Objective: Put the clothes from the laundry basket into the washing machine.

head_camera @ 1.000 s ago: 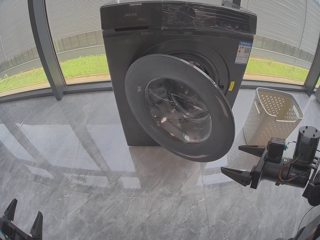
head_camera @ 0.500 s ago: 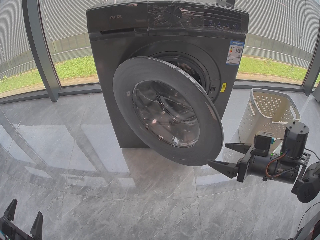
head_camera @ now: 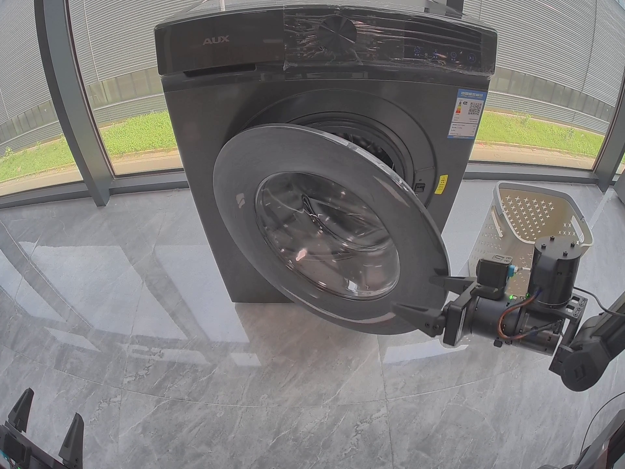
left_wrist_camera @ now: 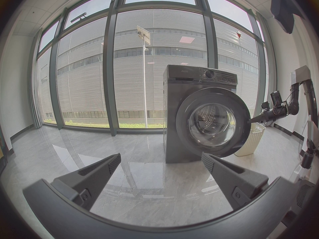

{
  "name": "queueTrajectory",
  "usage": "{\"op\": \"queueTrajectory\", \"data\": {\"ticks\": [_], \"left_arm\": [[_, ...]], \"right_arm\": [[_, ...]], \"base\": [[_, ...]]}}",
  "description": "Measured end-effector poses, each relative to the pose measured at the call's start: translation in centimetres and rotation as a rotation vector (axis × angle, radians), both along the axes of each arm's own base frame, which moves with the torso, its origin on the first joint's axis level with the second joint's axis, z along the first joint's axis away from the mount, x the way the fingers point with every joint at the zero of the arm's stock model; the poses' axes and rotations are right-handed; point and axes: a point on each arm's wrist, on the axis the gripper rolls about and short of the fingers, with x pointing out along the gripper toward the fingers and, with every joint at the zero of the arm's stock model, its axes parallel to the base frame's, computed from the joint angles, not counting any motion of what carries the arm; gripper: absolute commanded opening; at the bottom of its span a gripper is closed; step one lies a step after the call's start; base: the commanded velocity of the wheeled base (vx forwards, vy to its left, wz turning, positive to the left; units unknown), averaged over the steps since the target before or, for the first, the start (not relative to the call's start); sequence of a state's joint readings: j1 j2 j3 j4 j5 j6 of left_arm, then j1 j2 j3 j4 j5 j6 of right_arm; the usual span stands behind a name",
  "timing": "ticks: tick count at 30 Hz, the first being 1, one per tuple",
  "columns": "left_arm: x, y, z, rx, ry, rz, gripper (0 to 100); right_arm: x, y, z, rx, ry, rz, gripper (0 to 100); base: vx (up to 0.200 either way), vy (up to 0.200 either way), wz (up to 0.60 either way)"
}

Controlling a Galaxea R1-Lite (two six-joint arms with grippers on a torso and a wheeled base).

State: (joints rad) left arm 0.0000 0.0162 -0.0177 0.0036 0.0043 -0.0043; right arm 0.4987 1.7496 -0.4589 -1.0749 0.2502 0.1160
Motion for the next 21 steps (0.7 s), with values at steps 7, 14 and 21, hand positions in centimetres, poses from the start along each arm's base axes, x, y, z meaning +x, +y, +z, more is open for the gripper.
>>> {"op": "queueTrajectory", "data": {"ticks": [7,14,21], "left_arm": [[0.0,0.0,0.0,0.000,0.000,0.000,100],[0.0,0.0,0.0,0.000,0.000,0.000,100],[0.0,0.0,0.0,0.000,-0.001,0.000,100]], "right_arm": [[2.9,-1.6,1.4,0.044,-0.137,-0.206,100],[2.6,-1.8,1.0,0.040,-0.141,-0.213,0],[1.2,-1.0,1.0,0.055,-0.162,-0.166,0]], "base": [[0.000,0.000,0.00],[0.114,0.000,0.00],[0.200,0.000,0.00]]}}
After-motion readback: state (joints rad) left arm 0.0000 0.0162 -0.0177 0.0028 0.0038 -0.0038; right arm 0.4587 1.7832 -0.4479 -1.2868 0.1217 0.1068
